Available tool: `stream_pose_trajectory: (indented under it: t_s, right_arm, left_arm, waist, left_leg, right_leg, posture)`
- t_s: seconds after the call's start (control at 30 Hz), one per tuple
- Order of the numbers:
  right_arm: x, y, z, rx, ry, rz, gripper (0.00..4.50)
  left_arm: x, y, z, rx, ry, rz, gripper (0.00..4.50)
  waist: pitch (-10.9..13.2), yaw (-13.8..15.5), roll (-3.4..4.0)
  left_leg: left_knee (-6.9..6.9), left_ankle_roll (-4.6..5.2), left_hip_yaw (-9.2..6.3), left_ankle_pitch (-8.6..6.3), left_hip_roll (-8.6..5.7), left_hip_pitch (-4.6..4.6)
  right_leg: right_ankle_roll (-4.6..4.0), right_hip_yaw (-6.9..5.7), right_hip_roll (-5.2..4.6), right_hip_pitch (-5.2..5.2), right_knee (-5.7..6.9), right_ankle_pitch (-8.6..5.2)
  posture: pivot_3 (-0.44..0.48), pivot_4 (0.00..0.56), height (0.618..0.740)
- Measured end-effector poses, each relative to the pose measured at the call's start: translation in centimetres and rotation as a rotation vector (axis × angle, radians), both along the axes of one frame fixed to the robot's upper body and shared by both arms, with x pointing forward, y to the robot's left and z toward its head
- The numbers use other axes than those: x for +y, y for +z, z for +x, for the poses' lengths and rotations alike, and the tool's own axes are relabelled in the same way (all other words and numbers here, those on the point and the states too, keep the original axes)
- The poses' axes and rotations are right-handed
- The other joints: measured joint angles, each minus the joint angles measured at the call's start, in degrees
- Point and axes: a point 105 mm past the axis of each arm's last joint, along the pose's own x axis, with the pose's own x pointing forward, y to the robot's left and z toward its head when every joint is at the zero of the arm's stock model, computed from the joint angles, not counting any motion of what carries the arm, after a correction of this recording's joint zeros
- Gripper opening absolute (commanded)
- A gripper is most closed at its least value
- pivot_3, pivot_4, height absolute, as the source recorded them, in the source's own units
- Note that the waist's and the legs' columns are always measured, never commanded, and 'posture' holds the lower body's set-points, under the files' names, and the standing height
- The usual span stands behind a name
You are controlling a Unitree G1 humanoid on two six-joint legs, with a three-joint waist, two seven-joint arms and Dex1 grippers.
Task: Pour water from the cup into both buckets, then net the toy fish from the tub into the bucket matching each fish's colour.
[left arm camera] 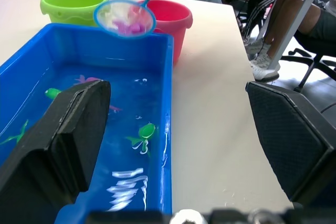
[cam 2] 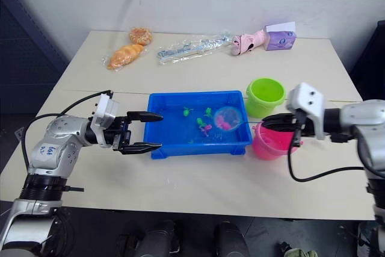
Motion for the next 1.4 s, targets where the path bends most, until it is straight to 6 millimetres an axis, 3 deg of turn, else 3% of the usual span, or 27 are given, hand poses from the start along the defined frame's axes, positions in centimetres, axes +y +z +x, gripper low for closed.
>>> stream_pose_trajectory:
  t_s: [0.3, 0.47, 0.73, 0.93, 1.4]
  right_arm:
    - [-4.4, 1.1, -5.0, -0.181, -0.299, 0.015, 0.0]
    - [-6.5, -0.1, -6.9, -0.354, -0.398, -0.186, 0.0]
    - [-8.3, -3.2, -8.6, -0.621, -0.351, -0.631, 0.0]
    - [-7.9, -4.7, -7.9, -0.839, -0.271, -0.834, 0.0]
    - [-6.9, -5.3, -8.5, -1.053, -0.175, -0.95, 0.0]
  left_arm:
    - [-1.6, 0.0, 0.2, 0.008, -0.071, -0.05, 4.43]
    - [-3.1, 0.0, 0.8, 0.016, -0.129, -0.074, 4.43]
    - [-4.8, 0.3, 0.8, 0.011, -0.196, -0.096, 4.43]
    - [-5.3, 0.2, 0.8, 0.014, -0.198, -0.115, 4.43]
    - [-5.7, 0.0, 0.9, 0.016, -0.158, -0.138, 4.43]
  waist:
    - [0.0, 1.4, 0.0]
    - [0.0, 1.4, 0.0]
    - [0.0, 1.0, 0.0]
    - [0.0, 1.1, 0.0]
    - [0.0, 1.1, 0.02]
  left_leg:
    - [0.02, 0.0, 0.0, 0.0, -0.05, 0.02]
    - [0.0, -0.02, 0.05, 0.01, -0.11, 0.06]
    - [-0.04, -0.13, 0.13, 0.07, -0.1, 0.21]
    - [-0.04, -0.23, 0.12, 0.13, -0.1, 0.22]
    - [-0.07, -0.25, 0.12, 0.15, -0.1, 0.23]
  right_leg:
    - [0.01, 0.0, 0.02, 0.09, -0.04, 0.0]
    - [0.04, 0.06, 0.04, 0.1, -0.05, 0.01]
    - [0.05, 0.15, 0.08, 0.11, 0.0, 0.0]
    - [0.05, 0.19, 0.09, 0.1, 0.01, -0.01]
    - [0.05, 0.2, 0.1, 0.11, 0.01, -0.01]
  posture:
    - [0.0, 0.15, 0.74]
    - [0.0, 0.15, 0.74]
    - [0.0, 0.15, 0.74]
    - [0.0, 0.15, 0.74]
    - [0.0, 0.15, 0.74]
